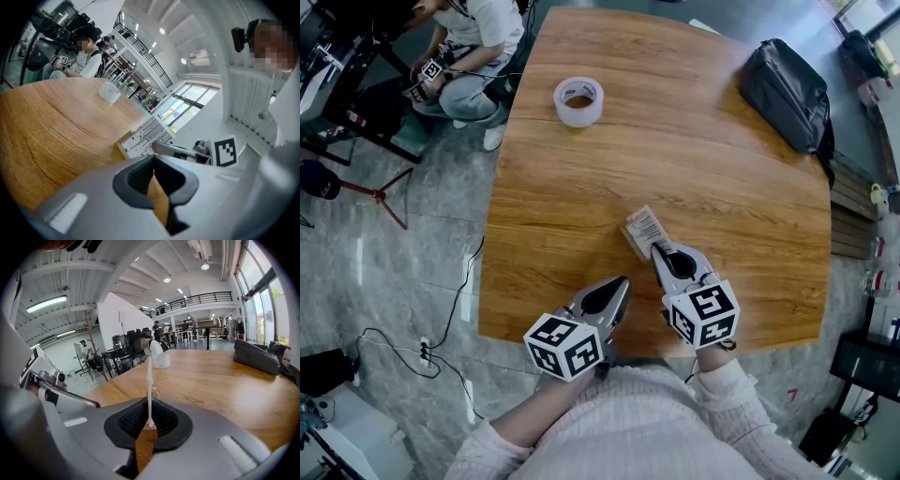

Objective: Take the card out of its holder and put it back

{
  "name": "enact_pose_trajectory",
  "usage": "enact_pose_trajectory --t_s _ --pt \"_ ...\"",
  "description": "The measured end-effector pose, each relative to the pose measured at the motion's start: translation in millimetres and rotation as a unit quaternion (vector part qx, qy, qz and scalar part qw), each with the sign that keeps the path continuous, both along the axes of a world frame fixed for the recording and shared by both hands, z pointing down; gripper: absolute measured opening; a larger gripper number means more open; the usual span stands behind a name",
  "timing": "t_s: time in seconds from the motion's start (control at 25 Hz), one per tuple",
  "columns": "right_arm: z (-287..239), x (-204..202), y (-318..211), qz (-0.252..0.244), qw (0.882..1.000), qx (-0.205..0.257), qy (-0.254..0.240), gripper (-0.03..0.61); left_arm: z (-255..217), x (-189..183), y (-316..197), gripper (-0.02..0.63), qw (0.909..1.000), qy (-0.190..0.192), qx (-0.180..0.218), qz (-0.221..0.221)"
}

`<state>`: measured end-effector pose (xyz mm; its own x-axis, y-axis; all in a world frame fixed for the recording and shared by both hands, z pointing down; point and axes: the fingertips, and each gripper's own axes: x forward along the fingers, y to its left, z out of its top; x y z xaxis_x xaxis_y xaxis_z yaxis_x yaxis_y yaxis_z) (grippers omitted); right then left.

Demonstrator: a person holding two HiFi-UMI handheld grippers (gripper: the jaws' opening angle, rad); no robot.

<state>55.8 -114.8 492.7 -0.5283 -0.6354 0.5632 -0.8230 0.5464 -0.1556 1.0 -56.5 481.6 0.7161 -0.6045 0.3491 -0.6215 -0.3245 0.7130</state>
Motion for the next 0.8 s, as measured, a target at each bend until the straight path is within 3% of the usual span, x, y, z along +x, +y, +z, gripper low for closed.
enact_pose_trajectory --t_s 0.4,0.52,0.8 --pt "1 -1 -1 0.003 1.000 0.004 0.001 0.012 2 -2 0 0.008 1.0000 -0.001 -0.003 0.002" --pt "-3 -2 0 0.005 1.000 0.008 -0.015 0.106 0 -2 -2 0.008 1.0000 -0.002 0.000 0.004" --pt "-15 6 8 0.022 0.999 0.022 -0.020 0.106 -12 -2 -4 0.008 0.9999 0.003 0.012 0.010"
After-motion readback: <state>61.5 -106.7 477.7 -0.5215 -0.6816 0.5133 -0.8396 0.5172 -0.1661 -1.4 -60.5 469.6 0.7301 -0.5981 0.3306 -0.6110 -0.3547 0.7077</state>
